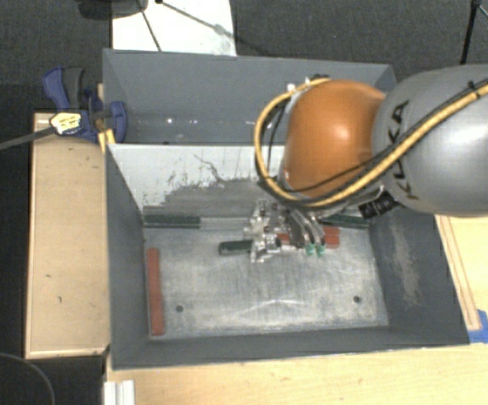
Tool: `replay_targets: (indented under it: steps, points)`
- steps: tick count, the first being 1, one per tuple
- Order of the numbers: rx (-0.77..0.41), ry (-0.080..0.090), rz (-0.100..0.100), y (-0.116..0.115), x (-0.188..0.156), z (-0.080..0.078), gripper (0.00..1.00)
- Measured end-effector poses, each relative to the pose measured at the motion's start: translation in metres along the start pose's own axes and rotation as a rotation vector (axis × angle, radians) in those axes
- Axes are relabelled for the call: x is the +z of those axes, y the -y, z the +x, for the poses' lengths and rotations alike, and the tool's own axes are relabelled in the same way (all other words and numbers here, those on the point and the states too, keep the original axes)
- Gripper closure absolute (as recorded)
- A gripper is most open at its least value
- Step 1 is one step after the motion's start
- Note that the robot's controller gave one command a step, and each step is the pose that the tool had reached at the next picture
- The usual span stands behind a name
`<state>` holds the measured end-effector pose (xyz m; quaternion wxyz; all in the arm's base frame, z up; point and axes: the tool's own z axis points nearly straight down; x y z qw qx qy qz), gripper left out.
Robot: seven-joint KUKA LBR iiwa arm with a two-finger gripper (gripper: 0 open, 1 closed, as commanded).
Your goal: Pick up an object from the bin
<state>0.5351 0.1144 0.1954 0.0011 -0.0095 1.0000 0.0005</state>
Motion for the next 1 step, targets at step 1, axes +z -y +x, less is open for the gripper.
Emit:
replay_targets:
  steps: [1]
  points:
    - [-0.319, 0.0, 0.001, 0.0628, -0.1606, 0.0128, 1.0]
